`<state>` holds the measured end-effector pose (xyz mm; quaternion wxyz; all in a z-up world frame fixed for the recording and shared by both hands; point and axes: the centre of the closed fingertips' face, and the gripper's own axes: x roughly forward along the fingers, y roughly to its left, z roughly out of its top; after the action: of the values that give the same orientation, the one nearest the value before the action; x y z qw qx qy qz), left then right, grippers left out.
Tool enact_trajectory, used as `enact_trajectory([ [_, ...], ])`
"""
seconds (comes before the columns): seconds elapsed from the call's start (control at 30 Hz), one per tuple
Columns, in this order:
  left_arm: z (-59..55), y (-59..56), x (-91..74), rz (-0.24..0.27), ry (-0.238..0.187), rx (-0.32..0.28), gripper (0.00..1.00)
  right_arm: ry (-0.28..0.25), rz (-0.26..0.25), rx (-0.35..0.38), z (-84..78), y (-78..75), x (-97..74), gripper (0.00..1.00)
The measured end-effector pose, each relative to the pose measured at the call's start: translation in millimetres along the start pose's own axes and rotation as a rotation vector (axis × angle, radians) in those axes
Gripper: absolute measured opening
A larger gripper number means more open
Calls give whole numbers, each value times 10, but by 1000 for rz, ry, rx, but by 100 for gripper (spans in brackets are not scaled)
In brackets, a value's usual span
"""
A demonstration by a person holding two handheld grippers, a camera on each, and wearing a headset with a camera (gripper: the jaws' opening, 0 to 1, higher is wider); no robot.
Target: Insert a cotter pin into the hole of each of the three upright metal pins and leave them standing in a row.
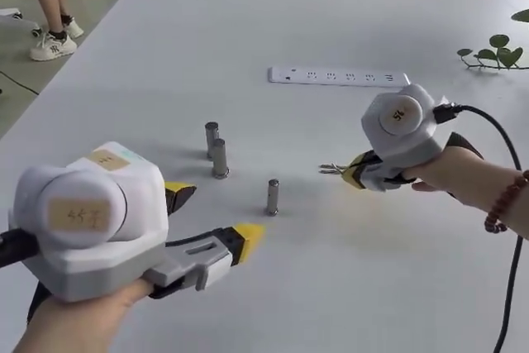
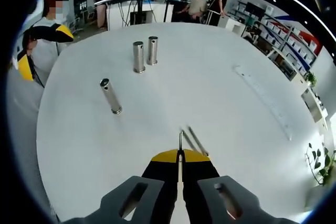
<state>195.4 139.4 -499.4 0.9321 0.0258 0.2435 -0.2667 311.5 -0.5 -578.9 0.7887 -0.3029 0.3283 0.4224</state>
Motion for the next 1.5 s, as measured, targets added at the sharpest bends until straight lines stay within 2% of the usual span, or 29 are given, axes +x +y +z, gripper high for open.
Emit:
enact_trajectory([
  [0.1, -26, -7, 12, -19, 17, -56, 50, -32, 13, -11, 70, 78, -69, 0],
  [0.13, -17, -3, 15, -23, 8, -64, 49, -42, 18, -16, 91, 105, -88, 0],
  [0.53, 74, -100, 100, -94, 5, -110, 35, -128, 45, -174, 349, 460, -319, 0],
  [0.6, 77, -137, 124, -107, 15, -106, 32, -153, 61, -218, 400, 536, -352, 0],
  [0.73, 75, -192, 169, -132, 34, -113, 30, -154, 78, -244, 419, 623, -379, 0],
  [0.83, 64, -235, 208, -156, 56, -141, 24, -172, 98, -244, 452, 691, -400, 0],
  [1.17, 99, -281, 292, -186, 70, -212, 17, -232, 153, -305, 547, 936, -452, 0],
  [1.3, 64, -301, 311, -202, 99, -235, 15, -261, 183, -329, 589, 1026, -472, 0],
  [1.5, 7, -341, 318, -214, 133, -258, 12, -275, 209, -380, 617, 1149, -496, 0],
])
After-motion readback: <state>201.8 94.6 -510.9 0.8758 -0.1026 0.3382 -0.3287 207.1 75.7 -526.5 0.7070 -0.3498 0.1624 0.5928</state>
